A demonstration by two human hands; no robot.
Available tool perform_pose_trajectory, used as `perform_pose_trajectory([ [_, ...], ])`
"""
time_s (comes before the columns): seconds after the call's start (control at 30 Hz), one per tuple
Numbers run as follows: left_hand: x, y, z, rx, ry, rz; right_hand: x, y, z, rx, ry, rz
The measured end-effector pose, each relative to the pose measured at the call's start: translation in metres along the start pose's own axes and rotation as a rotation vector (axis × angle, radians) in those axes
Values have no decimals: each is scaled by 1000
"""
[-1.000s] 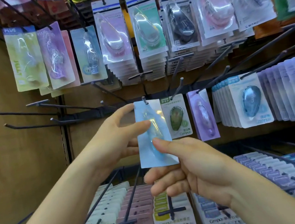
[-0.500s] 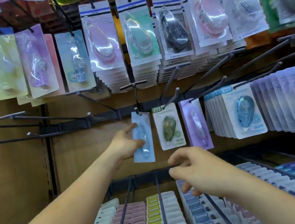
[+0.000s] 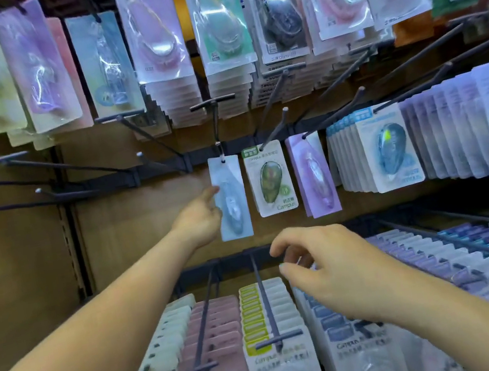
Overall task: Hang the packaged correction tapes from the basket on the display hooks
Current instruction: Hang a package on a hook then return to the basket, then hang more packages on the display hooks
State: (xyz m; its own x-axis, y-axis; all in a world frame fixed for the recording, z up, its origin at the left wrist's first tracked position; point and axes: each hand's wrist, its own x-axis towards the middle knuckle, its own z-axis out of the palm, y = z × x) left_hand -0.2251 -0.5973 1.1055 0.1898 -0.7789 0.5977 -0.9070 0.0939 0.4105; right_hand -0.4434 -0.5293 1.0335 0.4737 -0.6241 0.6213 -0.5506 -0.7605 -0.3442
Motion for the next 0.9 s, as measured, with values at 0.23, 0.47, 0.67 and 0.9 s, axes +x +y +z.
perform_pose_trajectory([
  [0.23, -120, 3, -54, 94, 40, 131, -18, -53, 23, -220, -36, -424],
  [0.47, -244, -32, -81, 171, 119, -89, -42, -82, 52, 18, -182, -698],
  [0.67, -366, -75, -45, 299, -1, -421, -97, -83, 120, 171, -615, -697],
  [0.9, -521, -104, -1, 249, -72, -888, -181, -86, 213, 372, -1102, -534],
])
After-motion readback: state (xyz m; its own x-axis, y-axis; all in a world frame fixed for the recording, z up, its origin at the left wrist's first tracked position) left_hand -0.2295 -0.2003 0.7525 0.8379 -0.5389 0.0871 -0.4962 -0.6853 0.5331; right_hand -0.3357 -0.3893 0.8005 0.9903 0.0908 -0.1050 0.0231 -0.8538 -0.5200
